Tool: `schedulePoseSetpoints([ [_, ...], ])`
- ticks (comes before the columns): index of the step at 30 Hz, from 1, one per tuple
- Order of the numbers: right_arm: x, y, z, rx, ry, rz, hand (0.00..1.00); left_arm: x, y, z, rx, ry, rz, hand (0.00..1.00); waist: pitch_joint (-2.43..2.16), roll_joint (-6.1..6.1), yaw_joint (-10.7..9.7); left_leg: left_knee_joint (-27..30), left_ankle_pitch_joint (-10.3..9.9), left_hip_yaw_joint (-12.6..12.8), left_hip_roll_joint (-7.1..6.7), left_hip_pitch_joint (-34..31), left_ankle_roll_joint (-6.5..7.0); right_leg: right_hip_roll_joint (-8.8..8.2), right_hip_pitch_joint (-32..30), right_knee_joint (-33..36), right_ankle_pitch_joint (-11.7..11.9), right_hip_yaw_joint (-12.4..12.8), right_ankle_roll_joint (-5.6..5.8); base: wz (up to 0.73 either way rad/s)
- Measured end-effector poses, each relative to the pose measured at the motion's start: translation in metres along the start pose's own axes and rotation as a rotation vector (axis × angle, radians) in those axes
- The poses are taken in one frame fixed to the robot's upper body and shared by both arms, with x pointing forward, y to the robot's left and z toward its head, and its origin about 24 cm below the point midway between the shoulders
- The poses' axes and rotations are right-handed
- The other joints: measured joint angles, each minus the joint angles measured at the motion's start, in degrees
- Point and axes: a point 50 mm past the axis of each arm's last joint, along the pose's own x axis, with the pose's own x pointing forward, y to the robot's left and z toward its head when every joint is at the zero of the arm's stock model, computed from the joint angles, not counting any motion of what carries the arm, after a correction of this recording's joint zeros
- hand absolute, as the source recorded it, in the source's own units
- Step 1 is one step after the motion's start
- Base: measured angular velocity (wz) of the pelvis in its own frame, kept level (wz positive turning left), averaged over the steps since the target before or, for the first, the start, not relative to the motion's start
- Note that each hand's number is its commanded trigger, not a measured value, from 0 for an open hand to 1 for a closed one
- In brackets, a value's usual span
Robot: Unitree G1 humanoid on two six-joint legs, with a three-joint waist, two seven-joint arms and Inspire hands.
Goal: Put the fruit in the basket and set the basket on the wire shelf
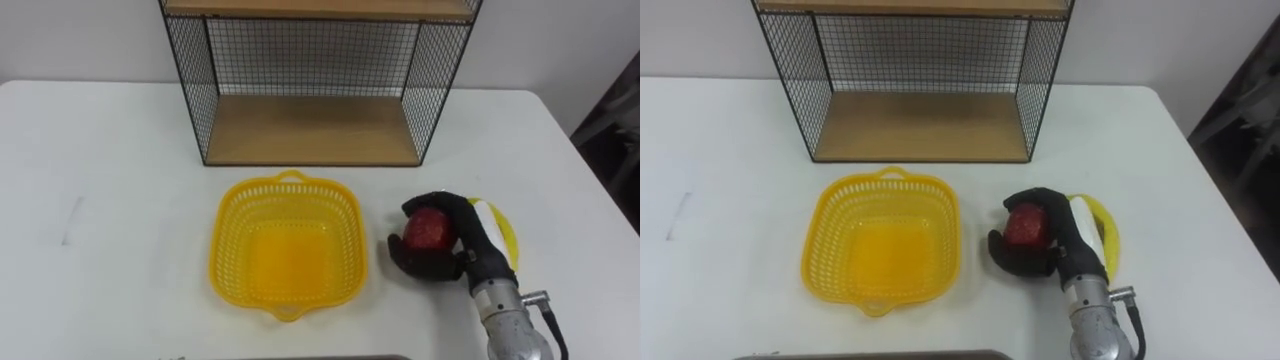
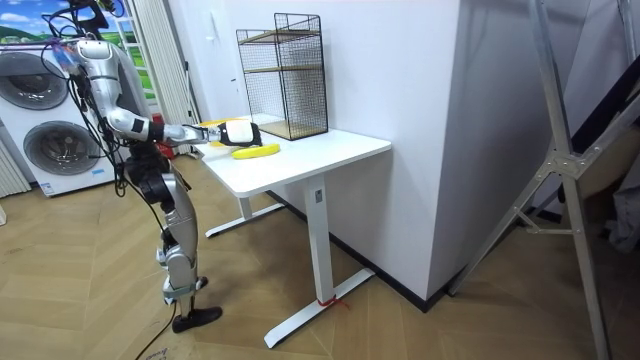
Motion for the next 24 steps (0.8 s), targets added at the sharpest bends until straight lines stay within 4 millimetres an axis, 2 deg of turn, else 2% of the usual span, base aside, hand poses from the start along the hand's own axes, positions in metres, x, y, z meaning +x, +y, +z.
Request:
schedulePoseSetpoints([
  [11,-0.001,0.001,-0.002,0.042,0.012,-0.013,1.0,-0.001,-0.001,-0.005,0.002,0.012,-0.008,0.0,0.04,-0.1,-0.04,-0.11,-0.03,-0.15,0.06,0.32,-0.03,0.08,0.74,-0.29,0.02,-0.22,0.0,0.0],
  [20,0.0,-0.003,-0.001,0.125,0.011,-0.046,1.0,-0.002,-0.003,-0.007,0.001,0.016,-0.003,0.0,0.0,0.61,-0.04,0.02,-0.18,-0.18,0.07,0.03,-0.09,0.15,0.64,-0.22,0.03,-0.06,-0.02,0.0],
  [24,0.002,-0.006,0.011,0.132,-0.018,-0.056,1.0,-0.002,-0.004,-0.005,0.0,0.012,-0.004,0.0,0.33,1.42,0.0,-0.02,-0.18,0.03,0.06,-0.32,-0.08,0.13,0.01,-0.02,0.04,0.17,-0.01,-0.04],
])
